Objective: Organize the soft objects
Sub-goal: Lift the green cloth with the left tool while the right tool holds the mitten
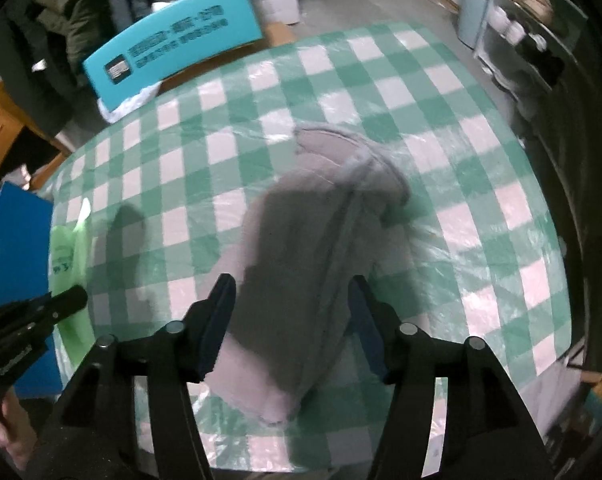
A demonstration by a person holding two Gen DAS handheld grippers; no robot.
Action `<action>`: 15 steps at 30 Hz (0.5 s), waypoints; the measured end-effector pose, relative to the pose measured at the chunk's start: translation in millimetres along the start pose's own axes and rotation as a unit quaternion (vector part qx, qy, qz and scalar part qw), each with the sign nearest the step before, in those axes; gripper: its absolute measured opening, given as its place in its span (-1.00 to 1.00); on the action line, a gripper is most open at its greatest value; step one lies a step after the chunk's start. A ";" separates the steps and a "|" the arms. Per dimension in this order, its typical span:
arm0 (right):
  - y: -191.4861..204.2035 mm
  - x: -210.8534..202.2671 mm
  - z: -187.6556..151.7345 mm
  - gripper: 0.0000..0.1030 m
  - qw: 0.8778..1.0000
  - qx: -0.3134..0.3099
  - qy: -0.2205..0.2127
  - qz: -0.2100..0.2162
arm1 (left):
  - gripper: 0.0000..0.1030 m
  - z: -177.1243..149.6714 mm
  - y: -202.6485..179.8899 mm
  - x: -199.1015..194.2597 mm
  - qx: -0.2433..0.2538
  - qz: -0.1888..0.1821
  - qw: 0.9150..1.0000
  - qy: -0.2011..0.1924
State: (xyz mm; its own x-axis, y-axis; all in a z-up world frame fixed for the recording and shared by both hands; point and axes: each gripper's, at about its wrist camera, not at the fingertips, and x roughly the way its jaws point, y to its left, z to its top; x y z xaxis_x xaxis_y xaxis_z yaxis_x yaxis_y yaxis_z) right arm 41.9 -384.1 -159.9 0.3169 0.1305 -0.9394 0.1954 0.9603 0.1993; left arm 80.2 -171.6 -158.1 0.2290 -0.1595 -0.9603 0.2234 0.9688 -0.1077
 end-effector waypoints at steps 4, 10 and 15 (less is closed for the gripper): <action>-12.2 10.9 -2.8 0.16 0.999 0.022 0.021 -0.014 | -0.85 0.1 -3.4 3.7 0.005 0.001 1.000 0.003; -26.3 28.5 -4.2 0.16 0.997 0.058 0.047 0.004 | -0.85 1.1 -6.1 9.0 0.007 -0.001 1.000 0.008; -25.6 40.8 -1.5 0.17 0.996 0.065 0.053 0.004 | -0.85 1.6 -3.7 13.5 0.005 -0.001 1.000 0.013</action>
State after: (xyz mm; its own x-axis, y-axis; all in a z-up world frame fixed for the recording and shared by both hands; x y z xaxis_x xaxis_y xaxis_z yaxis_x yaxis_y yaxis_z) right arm 48.4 -403.0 -203.8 0.2205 0.1709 -0.9603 0.3147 0.9194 0.2358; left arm 84.0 -177.6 -170.2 0.2036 -0.1554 -0.9666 0.2334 0.9665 -0.1062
